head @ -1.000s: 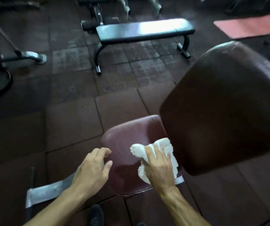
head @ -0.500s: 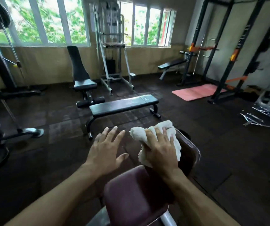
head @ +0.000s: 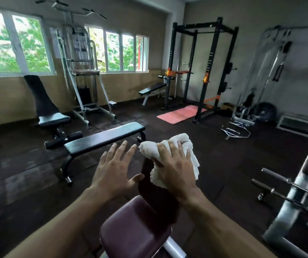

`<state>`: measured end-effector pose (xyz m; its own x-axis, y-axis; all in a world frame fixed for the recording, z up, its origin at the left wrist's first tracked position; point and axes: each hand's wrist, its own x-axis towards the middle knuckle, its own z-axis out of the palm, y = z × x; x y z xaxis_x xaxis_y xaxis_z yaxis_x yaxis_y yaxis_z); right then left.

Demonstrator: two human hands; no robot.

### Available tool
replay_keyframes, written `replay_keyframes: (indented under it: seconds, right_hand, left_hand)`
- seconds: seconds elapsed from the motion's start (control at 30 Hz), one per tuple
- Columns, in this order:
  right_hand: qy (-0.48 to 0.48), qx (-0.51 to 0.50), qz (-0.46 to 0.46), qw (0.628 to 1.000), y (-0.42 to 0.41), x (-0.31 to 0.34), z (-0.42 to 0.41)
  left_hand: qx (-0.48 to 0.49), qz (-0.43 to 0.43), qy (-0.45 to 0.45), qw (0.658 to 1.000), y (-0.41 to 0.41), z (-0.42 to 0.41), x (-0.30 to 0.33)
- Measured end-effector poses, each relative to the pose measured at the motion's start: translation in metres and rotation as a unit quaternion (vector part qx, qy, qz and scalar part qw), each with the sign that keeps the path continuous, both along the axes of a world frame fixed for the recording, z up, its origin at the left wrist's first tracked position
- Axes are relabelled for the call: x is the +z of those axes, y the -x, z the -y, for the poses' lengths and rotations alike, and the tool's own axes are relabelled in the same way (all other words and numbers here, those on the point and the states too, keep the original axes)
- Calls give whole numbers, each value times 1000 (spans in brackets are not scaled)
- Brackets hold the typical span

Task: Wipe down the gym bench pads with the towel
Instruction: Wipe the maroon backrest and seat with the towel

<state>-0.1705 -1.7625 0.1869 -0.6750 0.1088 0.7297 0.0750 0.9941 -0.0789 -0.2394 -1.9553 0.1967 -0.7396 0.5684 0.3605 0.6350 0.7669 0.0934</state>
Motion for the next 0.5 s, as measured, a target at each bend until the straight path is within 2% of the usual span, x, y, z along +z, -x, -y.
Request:
replay_keyframes:
  seconds: [0.2, 0.5]
  right_hand:
    - [18, -110, 58, 992, -66, -21, -54]
    - [17, -245, 18, 969, -176, -13, -198]
  left_hand:
    - [-71, 15, 29, 997, -26, -61, -12]
    - [-232, 26, 65, 970, -78, -243, -17]
